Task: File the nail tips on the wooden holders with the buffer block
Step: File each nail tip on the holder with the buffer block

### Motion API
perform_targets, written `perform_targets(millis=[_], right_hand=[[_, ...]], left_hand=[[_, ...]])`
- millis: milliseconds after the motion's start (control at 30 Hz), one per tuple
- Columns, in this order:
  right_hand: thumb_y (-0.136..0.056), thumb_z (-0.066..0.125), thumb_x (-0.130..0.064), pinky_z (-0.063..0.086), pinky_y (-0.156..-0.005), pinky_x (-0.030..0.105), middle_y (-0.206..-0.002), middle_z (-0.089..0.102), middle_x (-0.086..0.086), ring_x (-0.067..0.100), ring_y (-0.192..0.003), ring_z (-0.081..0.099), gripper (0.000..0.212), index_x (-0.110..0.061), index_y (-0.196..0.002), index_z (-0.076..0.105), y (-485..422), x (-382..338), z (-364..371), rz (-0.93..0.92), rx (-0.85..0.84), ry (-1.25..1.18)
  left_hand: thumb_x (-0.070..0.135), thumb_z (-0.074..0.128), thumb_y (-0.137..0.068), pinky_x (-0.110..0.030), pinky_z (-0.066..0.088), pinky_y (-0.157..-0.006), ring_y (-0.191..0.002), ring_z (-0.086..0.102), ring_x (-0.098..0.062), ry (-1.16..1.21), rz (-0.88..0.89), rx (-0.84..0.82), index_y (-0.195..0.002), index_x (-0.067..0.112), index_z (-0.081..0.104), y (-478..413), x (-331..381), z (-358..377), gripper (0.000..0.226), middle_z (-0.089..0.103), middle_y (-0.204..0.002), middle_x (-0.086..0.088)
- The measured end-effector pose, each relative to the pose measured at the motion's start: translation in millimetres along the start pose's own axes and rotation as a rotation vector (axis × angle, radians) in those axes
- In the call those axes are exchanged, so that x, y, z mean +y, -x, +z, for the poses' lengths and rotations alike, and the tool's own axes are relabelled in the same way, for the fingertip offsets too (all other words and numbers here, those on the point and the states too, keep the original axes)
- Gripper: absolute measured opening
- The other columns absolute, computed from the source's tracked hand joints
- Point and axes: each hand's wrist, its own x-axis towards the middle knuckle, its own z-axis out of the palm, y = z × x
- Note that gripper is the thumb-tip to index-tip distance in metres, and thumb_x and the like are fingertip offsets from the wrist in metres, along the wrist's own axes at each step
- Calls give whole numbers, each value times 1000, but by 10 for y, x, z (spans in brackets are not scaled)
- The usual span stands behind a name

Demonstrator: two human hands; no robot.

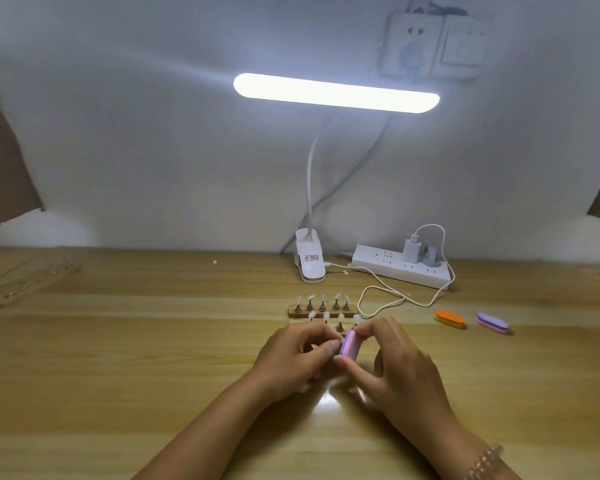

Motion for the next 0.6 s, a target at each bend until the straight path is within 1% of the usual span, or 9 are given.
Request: perform_targets(millis=[67,133,200,333,400,467,500,533,600], right_hand=[[-74,78,-47,42,-49,29,-93,56,-15,4,-55,48,39,-23,-96,57,27,-29,5,-44,-23,-5],[-75,76,-48,41,-53,26,-93,55,-16,0,-56,45,38,-25,-96,56,0,-11,-6,10,-19,-59],[-76,74,-49,42,-56,26,-94,55,-15,0,-57,44,36,-26,-97,55,-31,46,-13,73,21,-81],[-74,77,-46,36,-50,21,-93,54,-16,0,-57,41,39,-24,-96,55,23,3,34,-40,-38,-37],[-74,79,-44,37,-55,21,-93,55,-16,-2,-60,45,37,-25,-95,55,-9,32,19,38,-19,-112],[-75,80,-42,41,-61,24,-94,57,-14,-3,-62,47,35,-25,-93,56,-55,104,-2,148,65,-174],[-75,79,-42,43,-61,26,-95,57,-14,-2,-61,47,35,-25,-94,55,-55,107,-2,150,79,-164],[-75,76,-45,44,-59,27,-94,56,-15,-2,-60,46,35,-25,-94,55,-36,90,9,108,59,-137],[-74,70,-53,41,-54,24,-93,51,-18,-3,-59,43,39,-26,-95,53,25,22,43,6,-17,-87]], left_hand=[[28,59,-95,-36,52,-54,-57,60,-8,10,1,-5,-91,37,71,-5,-7,-3,16,68,-76,17],[28,59,-95,-39,53,-55,-57,61,-10,18,-8,-6,-91,38,71,-10,-9,0,16,68,-77,16],[35,59,-91,-39,54,-52,-55,60,-9,23,-8,-7,-90,40,71,-12,-5,11,13,69,-78,16],[38,55,-88,-43,55,-57,-56,60,-11,15,4,-17,-94,36,72,-10,-9,17,18,70,-77,11],[39,54,-88,-44,55,-60,-59,63,-14,10,0,-12,-95,37,72,-11,-9,18,19,72,-79,12],[41,55,-89,-47,56,-63,-69,69,-22,13,-4,-25,-95,38,71,-15,-7,28,18,75,-86,12],[42,55,-89,-48,57,-64,-74,70,-23,2,-1,-30,-95,39,71,-15,-10,33,18,75,-87,13],[43,54,-89,-49,58,-64,-74,70,-22,-22,3,-28,-94,41,71,-16,-13,32,17,74,-86,13],[43,54,-87,-49,58,-65,-66,65,-15,-58,10,-23,-93,42,71,-22,-20,25,18,71,-81,14]])
